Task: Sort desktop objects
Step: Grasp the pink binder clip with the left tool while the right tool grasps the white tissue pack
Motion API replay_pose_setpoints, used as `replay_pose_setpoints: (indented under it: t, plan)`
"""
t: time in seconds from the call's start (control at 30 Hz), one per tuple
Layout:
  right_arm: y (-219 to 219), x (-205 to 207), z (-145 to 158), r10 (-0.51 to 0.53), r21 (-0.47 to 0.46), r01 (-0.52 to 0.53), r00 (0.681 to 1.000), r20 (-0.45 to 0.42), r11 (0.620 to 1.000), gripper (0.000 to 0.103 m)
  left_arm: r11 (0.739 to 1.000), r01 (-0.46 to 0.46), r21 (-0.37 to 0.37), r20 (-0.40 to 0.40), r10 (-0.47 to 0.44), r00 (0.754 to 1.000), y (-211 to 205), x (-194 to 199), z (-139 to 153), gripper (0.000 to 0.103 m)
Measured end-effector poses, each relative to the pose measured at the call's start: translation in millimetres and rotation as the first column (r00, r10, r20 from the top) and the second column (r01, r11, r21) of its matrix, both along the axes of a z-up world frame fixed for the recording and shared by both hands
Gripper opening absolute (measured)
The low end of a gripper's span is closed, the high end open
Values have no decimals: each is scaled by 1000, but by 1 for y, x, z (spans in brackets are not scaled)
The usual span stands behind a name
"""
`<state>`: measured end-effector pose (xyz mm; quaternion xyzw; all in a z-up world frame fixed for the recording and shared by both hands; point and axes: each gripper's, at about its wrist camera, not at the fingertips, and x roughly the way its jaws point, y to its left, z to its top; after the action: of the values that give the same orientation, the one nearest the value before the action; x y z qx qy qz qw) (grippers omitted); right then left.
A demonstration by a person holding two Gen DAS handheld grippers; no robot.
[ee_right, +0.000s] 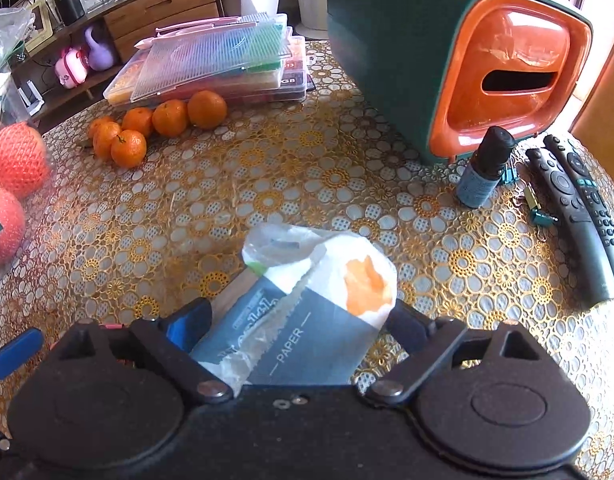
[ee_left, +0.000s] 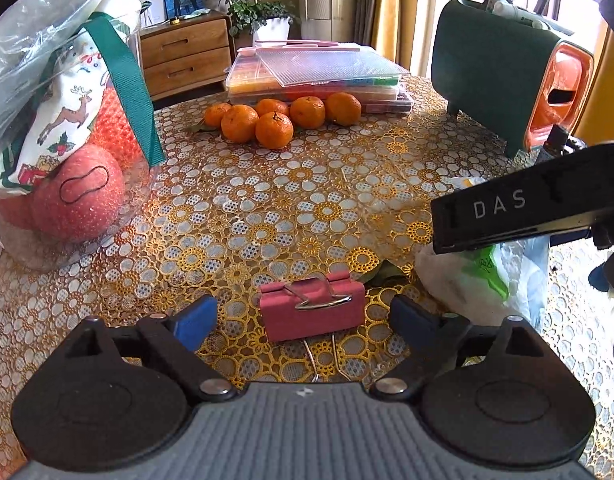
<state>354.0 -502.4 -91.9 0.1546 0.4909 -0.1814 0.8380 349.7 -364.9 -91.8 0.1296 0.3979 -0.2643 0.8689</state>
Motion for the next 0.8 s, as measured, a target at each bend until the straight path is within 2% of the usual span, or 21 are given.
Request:
replay_pose_setpoints:
  t: [0.1,0.17,0.3,0.5,0.8]
  plan:
    - [2,0,1,9,-2,-9,1000,0,1000,91,1000,-12,-4,2,12,1000,0,-1,0,92]
    - [2,-1,1,11,-1,-11,1000,2,1000,90,1000,-9,-13,0,9,1000,0,-1,0,87]
    - [4,-1,2,20,6,-20,1000,5,1000,86,1000,-10,-19,-5,10,1000,0,-2,3,73]
    - [7,-6,4,38,17,-38,999,13,999,75,1000,-2,-20,-12,2,1000,3,-4,7,51]
    - [12,-23,12,84,51,-85,996,30,995,52,1000,5,-17,-33,-5,999,12,-18,10,50]
